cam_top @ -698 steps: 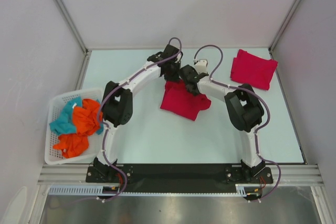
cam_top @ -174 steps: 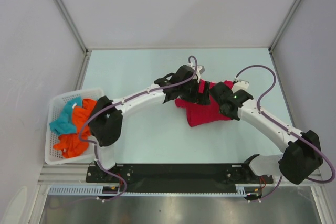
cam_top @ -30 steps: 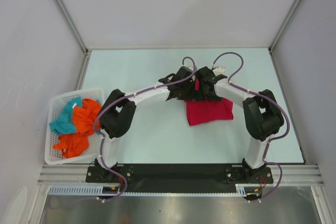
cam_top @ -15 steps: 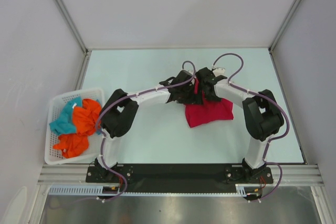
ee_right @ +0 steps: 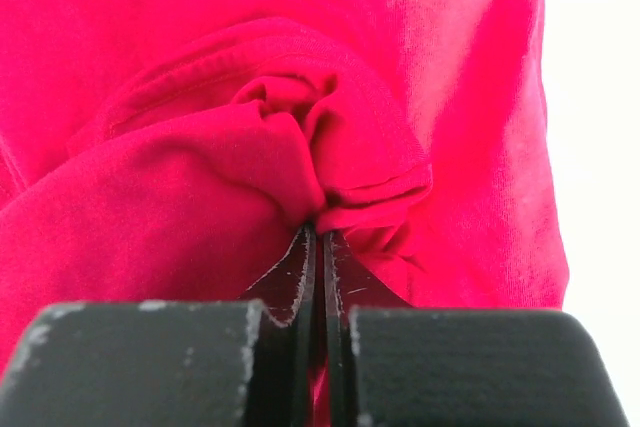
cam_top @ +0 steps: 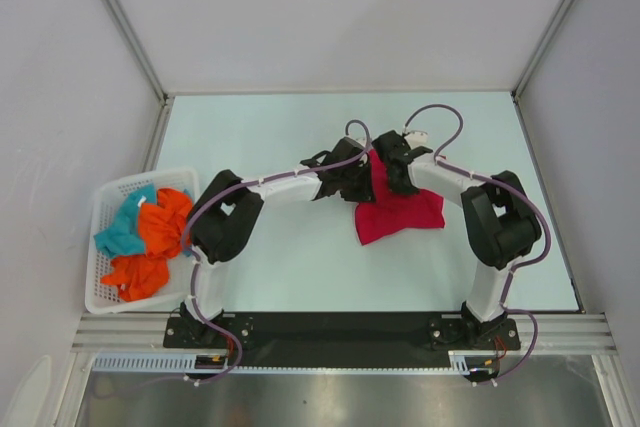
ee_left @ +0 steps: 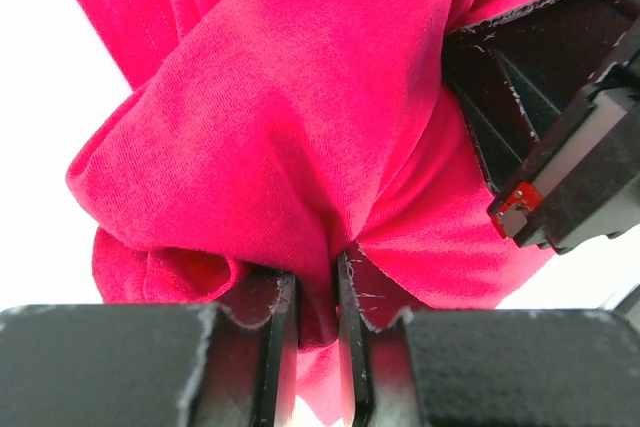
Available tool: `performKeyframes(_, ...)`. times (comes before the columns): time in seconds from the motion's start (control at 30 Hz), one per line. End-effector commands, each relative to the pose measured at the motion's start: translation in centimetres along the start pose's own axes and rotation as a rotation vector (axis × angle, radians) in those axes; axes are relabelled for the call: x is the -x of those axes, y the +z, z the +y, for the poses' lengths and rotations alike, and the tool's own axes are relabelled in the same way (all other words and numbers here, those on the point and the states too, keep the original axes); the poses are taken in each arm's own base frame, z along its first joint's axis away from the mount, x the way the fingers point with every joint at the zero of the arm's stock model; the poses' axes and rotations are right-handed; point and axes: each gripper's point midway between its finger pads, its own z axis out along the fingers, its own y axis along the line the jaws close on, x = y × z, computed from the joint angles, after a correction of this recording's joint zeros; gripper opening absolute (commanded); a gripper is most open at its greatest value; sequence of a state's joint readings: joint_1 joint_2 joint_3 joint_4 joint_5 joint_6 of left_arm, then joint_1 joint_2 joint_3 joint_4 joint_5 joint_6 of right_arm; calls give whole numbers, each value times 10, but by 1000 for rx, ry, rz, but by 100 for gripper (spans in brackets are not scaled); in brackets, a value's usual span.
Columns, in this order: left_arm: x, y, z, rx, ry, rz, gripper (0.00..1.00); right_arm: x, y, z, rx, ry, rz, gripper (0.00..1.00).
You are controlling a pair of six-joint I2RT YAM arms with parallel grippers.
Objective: Fold and stack the t-shirts
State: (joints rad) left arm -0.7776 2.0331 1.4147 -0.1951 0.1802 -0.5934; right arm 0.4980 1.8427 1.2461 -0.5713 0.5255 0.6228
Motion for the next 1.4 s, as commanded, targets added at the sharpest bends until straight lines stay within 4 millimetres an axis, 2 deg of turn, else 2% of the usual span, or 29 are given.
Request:
performKeyframes(0.0, 16, -15, -17, -58, 29, -42, 15, 4, -10, 6, 73, 14, -22, 0)
performKeyframes(0.27, 20, -15, -20, -65, 36, -50, 13, 9, -14, 0, 77, 27, -35, 0)
performKeyframes(0.47, 30, -10, -35, -104, 62, -64, 12, 22, -28, -13, 58, 41, -93, 0)
performKeyframes(0.8, 71, -13, -73, -141, 136, -123, 11, 46, -53, -45, -10, 82, -207, 0)
performKeyframes(1.0, 83, -17, -86, -157, 154, -141, 11, 59, -61, -52, -30, 100, -250, 0)
performKeyframes(1.2, 90, -18, -93, -172, 160, -148, 11, 70, -66, -56, -43, 106, -277, 0)
performKeyframes(1.37, 82, -17, -89, -158, 153, -133, 10, 64, -58, -57, -47, 101, -252, 0)
